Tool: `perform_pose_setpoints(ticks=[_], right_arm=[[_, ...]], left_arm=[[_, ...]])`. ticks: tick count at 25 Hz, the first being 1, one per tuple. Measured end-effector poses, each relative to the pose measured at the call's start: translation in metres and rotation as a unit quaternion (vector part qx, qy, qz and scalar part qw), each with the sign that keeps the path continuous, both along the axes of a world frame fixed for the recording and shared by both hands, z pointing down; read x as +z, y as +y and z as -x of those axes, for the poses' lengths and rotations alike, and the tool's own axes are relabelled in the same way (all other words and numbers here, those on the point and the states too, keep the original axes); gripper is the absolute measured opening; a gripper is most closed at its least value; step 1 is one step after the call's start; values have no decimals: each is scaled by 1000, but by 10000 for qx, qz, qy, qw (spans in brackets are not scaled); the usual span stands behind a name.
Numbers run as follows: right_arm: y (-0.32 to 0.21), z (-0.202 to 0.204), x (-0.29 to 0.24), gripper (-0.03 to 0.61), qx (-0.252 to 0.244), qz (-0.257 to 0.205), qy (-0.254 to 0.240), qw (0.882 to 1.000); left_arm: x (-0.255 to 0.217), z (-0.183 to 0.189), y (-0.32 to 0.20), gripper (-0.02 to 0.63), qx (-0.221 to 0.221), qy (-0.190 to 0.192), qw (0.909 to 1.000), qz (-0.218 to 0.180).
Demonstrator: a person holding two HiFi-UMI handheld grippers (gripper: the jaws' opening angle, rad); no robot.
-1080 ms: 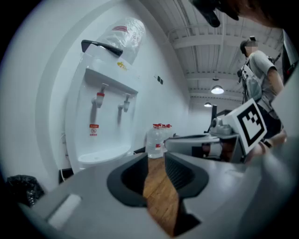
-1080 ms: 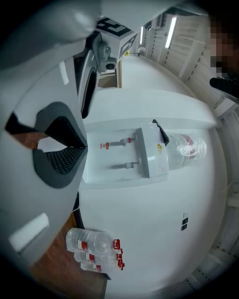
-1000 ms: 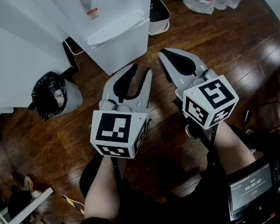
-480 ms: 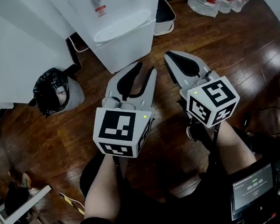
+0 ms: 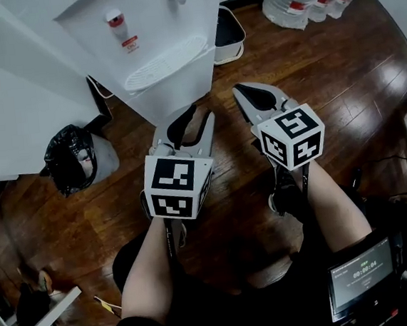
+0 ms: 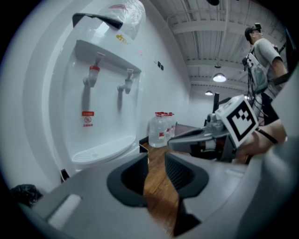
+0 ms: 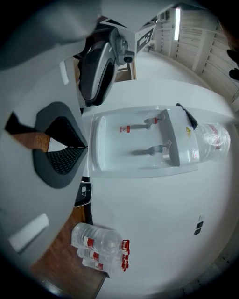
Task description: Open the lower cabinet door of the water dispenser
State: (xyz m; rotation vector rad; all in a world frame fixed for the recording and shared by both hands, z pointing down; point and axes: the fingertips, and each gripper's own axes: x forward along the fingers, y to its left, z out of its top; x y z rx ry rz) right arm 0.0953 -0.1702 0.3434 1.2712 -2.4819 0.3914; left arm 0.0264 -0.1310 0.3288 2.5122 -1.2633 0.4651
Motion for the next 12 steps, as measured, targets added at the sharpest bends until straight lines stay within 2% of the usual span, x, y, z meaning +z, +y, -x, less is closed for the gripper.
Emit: perform_pose_setpoints(ticks=[4, 8, 12], right_arm=[[-29, -10, 22, 6, 48, 167, 200, 9996], [-60, -15, 46, 54, 65, 351, 338, 9988], [-86, -15, 67, 72, 16, 297, 588, 9978]], left_arm=[[15, -9, -25, 135, 178, -131, 9996, 151], [39, -22, -51, 135, 289, -214, 9983, 462], [61, -39, -69, 135, 493, -348, 9958, 687]])
